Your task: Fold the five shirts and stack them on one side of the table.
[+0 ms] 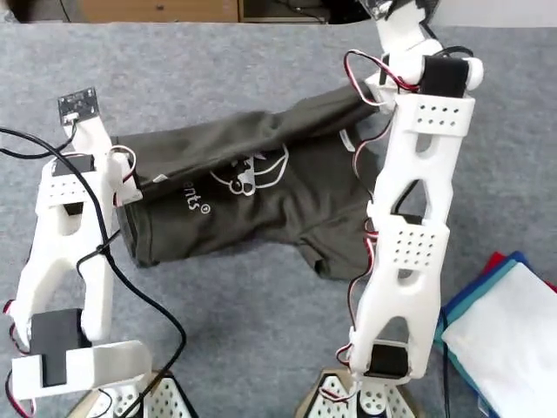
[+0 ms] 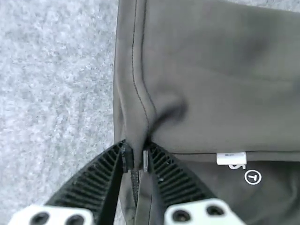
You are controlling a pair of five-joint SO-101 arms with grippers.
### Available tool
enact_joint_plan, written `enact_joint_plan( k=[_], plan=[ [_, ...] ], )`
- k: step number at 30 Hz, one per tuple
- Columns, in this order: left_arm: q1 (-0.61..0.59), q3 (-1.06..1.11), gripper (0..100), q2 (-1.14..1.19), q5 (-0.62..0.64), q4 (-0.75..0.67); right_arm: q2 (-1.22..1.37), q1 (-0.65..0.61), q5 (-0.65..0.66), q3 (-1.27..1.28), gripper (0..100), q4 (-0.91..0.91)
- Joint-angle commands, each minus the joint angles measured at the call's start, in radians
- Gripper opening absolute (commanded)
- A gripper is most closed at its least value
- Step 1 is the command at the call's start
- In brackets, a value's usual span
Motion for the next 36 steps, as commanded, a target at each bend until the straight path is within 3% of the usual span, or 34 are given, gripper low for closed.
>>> enact_joint_plan(
  k=[1, 15, 23, 26, 36],
  plan=[
    [0.006, 0.003, 2, 0.025, -0.002, -0.060, -0.045, 0.001, 0.011, 0.024, 0.5, 0.020],
    [0.049, 0.044, 2, 0.067, 0.029, -0.068, -0.363, -0.007, -0.011, 0.598, 0.5, 0.009],
    [0.003, 0.064, 2, 0.059, 0.023, -0.064, -0.464, 0.067, 0.015, 0.792, 0.5, 0.009],
    [-0.025, 0.051, 2, 0.059, -0.032, -0.021, -0.558, 0.082, 0.055, 0.911, 0.5, 0.002],
    [-0.029, 0.029, 2, 0.059, -0.074, 0.069, -0.955, 0.091, 0.087, 1.705, 0.5, -0.400]
  ],
)
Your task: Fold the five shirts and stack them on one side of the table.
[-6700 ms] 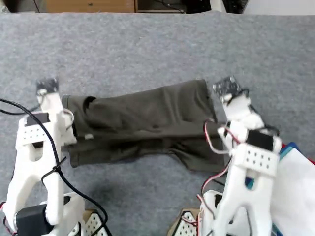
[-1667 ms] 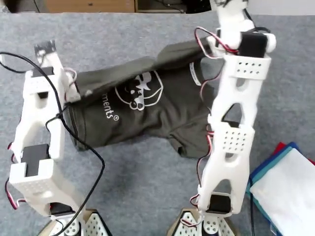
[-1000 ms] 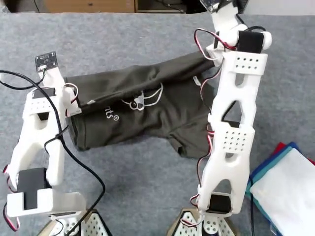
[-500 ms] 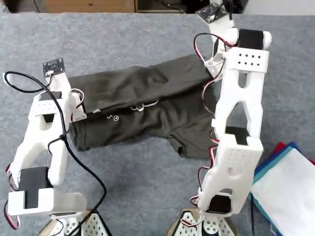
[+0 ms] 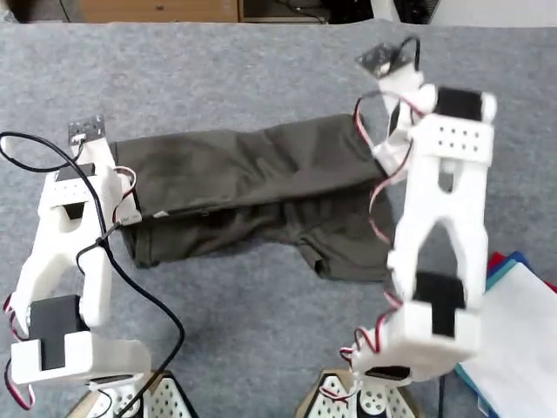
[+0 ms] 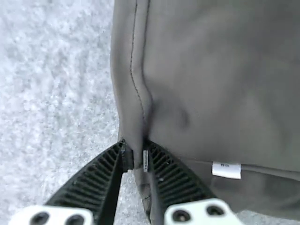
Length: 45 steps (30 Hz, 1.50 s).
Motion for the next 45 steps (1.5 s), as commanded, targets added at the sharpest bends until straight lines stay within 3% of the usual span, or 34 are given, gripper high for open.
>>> enact_joint_plan(
  k=[1, 9, 15, 33, 45],
  plan=[
    [-0.002, -0.038, 2, -0.013, -0.014, 0.026, -0.174, 0.045, 0.003, 0.262, 0.5, -0.155],
    [0.060, 0.043, 2, -0.166, -0.025, 0.077, -0.288, 0.194, 0.017, 0.453, 0.5, -0.230],
    [0.109, 0.175, 2, -0.315, -0.026, 0.012, -0.265, 0.202, 0.023, 0.463, 0.5, -0.241],
    [0.109, 0.193, 2, -0.154, -0.031, -0.034, -0.263, 0.213, 0.058, 0.742, 0.5, -0.506],
    [0.094, 0.195, 2, -0.174, -0.115, 0.026, -0.265, 0.220, 0.077, 0.789, 0.5, -0.531]
  ],
)
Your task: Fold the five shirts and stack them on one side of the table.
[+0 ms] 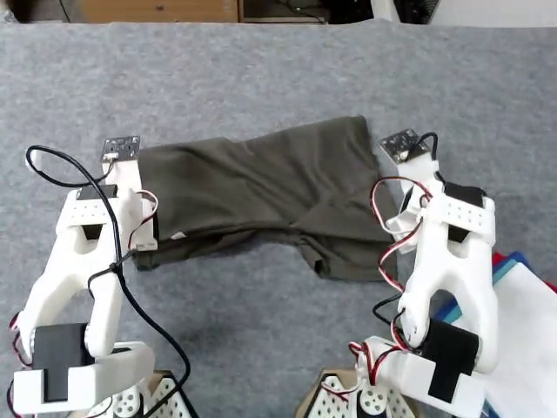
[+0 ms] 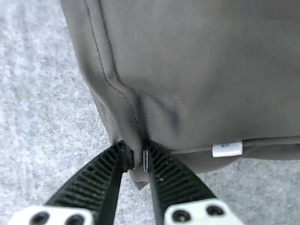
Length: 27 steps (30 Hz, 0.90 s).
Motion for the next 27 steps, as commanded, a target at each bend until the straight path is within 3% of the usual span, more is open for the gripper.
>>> enact_joint_plan(
  k=[1, 8, 14, 19, 22, 27],
  plan=[
    [-0.011, -0.003, 2, -0.025, -0.014, 0.012, -0.036, 0.036, 0.031, 0.021, 0.5, -0.029],
    [-0.021, -0.006, 2, -0.028, -0.018, 0.057, -0.036, 0.114, 0.089, 0.027, 0.5, -0.037],
    [-0.021, -0.006, 3, -0.028, -0.020, 0.060, -0.036, 0.050, 0.121, 0.056, 1.4, -0.029],
    [-0.049, -0.008, 16, -0.028, -0.018, 0.063, -0.058, -0.010, 0.163, 0.064, 17.6, 0.018],
    [-0.110, -0.057, 18, -0.028, -0.018, 0.083, -0.148, -0.030, 0.199, 0.064, 26.5, 0.069],
    [-0.160, -0.196, 18, -0.028, -0.049, 0.213, -0.320, -0.015, 0.206, 0.042, 28.5, 0.100]
  ],
)
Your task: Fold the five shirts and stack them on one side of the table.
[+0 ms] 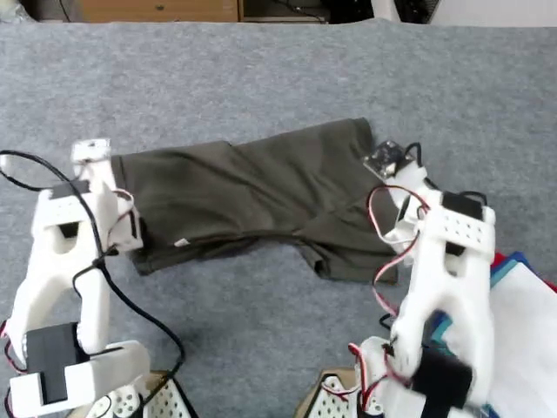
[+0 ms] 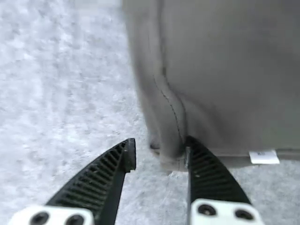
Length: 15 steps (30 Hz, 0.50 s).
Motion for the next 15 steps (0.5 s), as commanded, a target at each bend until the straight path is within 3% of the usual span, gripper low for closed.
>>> enact_joint_plan(
  k=[1, 4, 7, 9, 10, 15],
  plan=[
    [-0.021, -0.133, 18, -0.028, -0.048, 0.095, -0.124, -0.002, 0.011, -0.047, 28.4, 0.048],
    [-0.046, -0.233, 18, -0.028, -0.046, 0.143, -0.104, -0.068, -0.026, -0.151, 25.5, 0.101],
    [-0.072, -0.331, 8, -0.016, 0.066, 0.135, 0.005, -0.173, -0.126, -0.285, 11.8, 0.112],
    [-0.068, -0.367, 1, -0.001, 0.137, 0.084, 0.111, -0.249, -0.192, -0.383, 2.8, 0.129],
    [-0.063, -0.381, 3, 0.012, 0.170, 0.054, 0.171, -0.289, -0.215, -0.437, 0.5, 0.149],
    [-0.017, -0.368, 2, 0.157, 0.373, -0.201, 0.447, -0.426, -0.341, -0.653, 1.2, 0.210]
  ],
)
